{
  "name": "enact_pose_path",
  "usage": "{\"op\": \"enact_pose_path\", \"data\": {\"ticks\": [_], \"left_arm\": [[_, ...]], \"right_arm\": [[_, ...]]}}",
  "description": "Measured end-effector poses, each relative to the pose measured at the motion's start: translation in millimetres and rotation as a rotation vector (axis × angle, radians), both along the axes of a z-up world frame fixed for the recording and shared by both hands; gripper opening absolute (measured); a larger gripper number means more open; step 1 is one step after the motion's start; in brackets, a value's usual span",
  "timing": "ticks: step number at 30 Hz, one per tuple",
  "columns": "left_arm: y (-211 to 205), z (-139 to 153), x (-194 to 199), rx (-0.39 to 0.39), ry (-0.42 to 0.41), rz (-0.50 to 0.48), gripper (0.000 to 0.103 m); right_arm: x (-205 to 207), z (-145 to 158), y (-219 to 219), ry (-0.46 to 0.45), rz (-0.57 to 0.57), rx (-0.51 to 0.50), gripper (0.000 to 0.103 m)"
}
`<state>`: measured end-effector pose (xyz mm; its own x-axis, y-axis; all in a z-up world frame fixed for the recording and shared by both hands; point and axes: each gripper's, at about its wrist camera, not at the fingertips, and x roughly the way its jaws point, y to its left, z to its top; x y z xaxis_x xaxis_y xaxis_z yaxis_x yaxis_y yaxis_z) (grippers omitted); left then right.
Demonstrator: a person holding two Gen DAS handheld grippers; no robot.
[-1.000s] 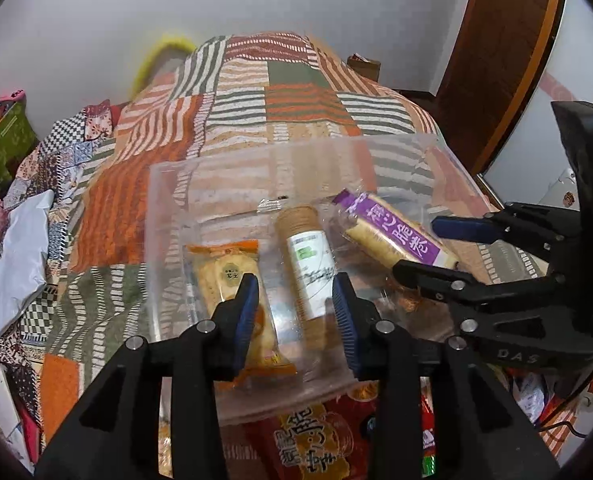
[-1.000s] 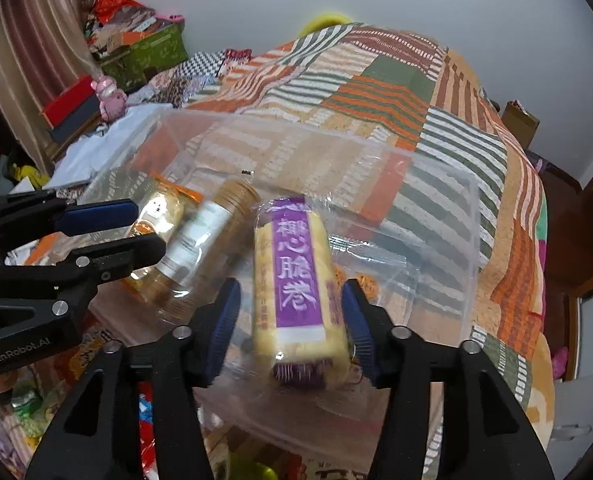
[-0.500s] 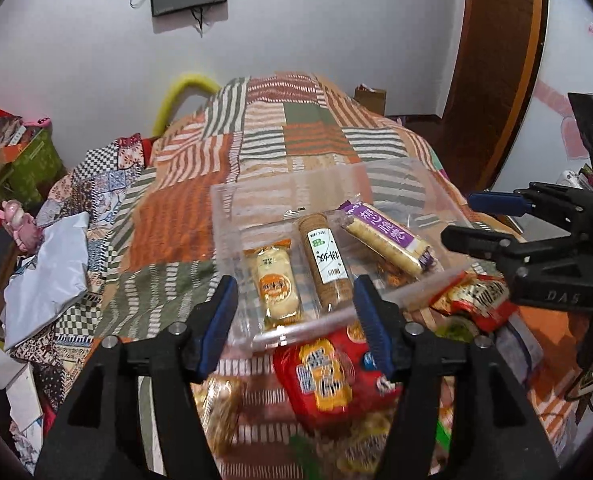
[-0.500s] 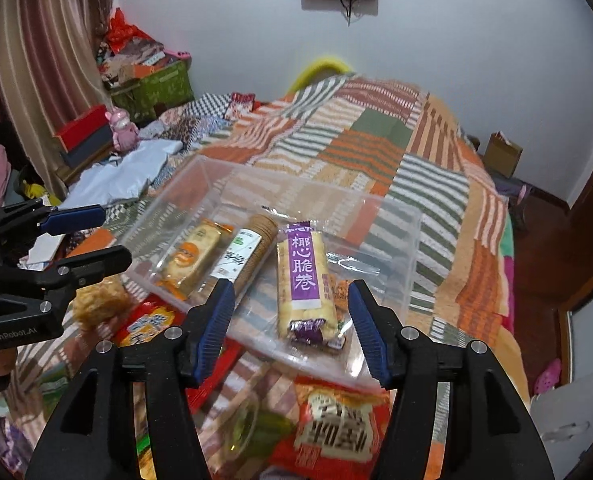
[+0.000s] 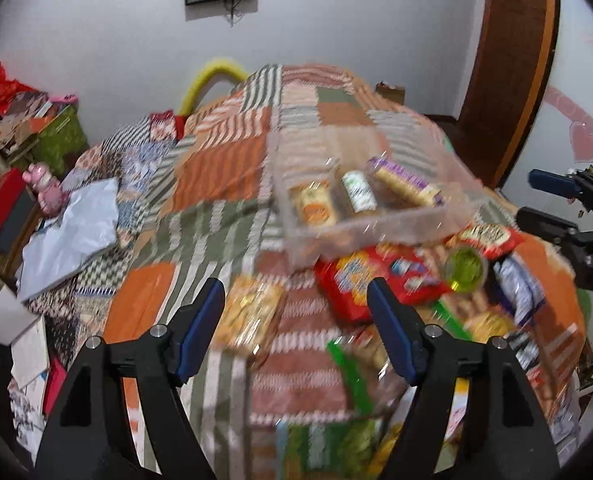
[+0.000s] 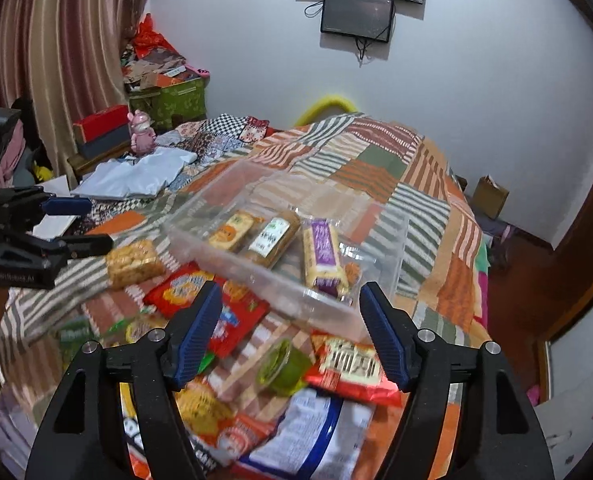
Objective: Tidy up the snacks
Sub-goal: 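Grasp the clear bag of puffed snacks with the left gripper while the right grasps the green jelly cup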
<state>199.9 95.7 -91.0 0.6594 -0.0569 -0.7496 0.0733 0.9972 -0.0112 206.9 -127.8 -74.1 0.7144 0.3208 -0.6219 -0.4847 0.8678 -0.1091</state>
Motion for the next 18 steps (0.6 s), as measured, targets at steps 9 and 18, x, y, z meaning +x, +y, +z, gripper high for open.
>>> {"op": "enact_pose_path", "data": {"ticks": [9,18], "left_arm": [[28,-47,-21,0.015,0.094,0.045,0.073],[30,-66,-23,0.043,0.094,0.025,0.073]], "right_arm": [[4,-43,-2,0.141,-0.005,-0.016,0.068],[15,-55,-11,0.248,-0.044,0.039,0.042]]}}
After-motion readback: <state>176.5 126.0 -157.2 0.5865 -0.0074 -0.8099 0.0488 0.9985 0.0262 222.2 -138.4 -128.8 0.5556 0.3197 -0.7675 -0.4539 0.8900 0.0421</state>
